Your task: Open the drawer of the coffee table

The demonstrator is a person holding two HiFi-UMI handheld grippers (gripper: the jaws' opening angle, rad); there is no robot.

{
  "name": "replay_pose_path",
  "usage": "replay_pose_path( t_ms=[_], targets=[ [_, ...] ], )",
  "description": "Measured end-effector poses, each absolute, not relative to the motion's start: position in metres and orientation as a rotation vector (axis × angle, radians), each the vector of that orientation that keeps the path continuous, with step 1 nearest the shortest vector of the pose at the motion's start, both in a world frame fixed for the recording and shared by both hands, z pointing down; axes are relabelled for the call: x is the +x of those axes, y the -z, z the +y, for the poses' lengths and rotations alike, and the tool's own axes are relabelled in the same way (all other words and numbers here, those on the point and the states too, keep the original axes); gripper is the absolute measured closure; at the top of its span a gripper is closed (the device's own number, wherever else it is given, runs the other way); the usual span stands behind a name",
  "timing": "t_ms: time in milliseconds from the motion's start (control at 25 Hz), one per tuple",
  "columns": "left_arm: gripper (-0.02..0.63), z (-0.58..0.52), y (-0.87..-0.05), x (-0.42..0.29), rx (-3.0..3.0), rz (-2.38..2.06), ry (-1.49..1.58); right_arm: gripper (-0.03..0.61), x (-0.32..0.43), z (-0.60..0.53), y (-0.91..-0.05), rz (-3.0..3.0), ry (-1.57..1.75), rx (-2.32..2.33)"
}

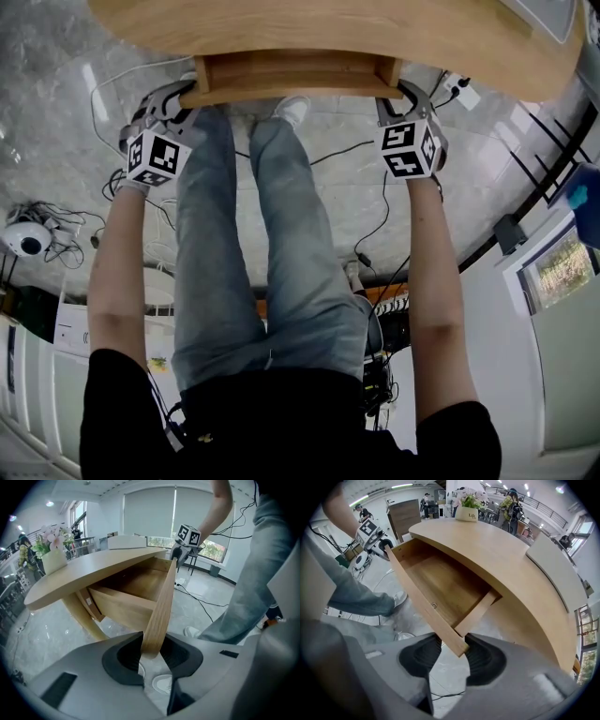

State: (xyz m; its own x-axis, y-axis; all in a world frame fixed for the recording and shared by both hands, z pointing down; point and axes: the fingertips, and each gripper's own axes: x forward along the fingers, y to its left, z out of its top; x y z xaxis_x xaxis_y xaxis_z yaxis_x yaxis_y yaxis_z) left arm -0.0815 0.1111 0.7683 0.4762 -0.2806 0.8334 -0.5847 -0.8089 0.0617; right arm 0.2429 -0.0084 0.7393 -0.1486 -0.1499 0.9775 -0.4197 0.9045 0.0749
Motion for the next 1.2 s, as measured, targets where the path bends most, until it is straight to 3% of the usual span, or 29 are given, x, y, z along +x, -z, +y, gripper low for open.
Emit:
replay_pose_path(
  t_ms=[1200],
  targets=[
    [0.499, 0.234, -0.78, -0.033, 2.31, -0.586, -1.306, 0.436, 0.287, 0.102, -0.75, -1.671, -0.282, 0.37]
  ],
)
